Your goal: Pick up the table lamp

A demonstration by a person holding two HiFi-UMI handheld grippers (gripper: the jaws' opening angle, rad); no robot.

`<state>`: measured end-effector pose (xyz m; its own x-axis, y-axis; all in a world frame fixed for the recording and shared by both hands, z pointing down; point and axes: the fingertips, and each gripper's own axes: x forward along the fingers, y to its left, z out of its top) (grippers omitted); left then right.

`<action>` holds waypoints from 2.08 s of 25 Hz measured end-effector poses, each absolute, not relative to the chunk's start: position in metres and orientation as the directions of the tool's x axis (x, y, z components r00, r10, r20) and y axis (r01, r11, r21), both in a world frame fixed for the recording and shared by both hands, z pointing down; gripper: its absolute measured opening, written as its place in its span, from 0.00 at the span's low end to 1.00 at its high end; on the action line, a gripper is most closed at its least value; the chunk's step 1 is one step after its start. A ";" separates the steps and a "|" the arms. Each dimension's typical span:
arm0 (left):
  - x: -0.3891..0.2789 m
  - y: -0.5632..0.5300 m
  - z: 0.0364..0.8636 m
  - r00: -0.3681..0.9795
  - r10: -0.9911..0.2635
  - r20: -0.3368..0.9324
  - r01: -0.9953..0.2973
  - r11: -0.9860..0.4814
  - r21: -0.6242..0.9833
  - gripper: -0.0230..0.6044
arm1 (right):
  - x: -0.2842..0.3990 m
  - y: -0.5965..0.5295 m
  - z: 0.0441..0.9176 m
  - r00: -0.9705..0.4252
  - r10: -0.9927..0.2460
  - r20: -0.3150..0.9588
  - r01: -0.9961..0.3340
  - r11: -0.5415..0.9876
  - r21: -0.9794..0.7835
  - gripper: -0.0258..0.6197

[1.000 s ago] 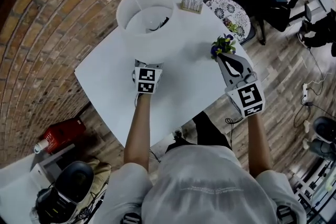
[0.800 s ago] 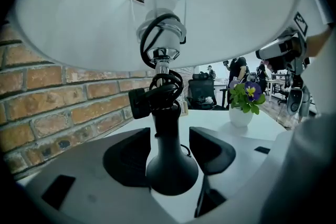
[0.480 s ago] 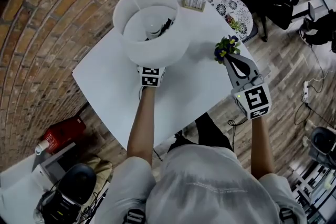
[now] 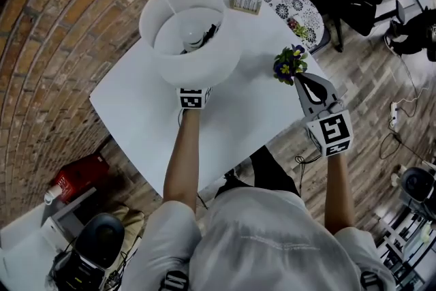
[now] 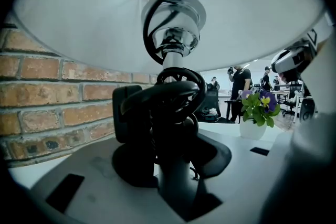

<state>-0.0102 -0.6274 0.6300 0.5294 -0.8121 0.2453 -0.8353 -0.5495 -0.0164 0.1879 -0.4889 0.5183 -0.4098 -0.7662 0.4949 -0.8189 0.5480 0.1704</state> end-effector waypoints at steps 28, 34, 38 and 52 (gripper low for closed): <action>-0.103 -0.512 0.569 0.421 -0.865 0.274 -0.893 -0.449 -0.044 0.25 | 0.146 -0.434 0.468 -0.421 -0.829 0.368 -0.809 0.527 0.262 0.04; -0.124 -0.463 0.532 0.429 -0.874 0.228 -0.890 -0.452 -0.057 0.25 | 0.132 -0.399 0.451 -0.416 -0.847 0.331 -0.824 0.505 0.258 0.04; -0.131 -0.429 0.506 0.446 -0.868 0.220 -0.881 -0.469 -0.067 0.25 | 0.123 -0.376 0.434 -0.424 -0.851 0.311 -0.819 0.507 0.269 0.04; -0.148 -0.333 0.434 0.471 -0.863 0.183 -0.870 -0.488 -0.061 0.25 | 0.087 -0.330 0.383 -0.480 -0.847 0.230 -0.802 0.530 0.276 0.04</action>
<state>-0.1484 -0.3333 0.4337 0.4712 -0.8628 0.1830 -0.8705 -0.4884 -0.0612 0.0875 -0.3304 0.3828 -0.4799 -0.8467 0.2298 -0.8020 0.5296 0.2764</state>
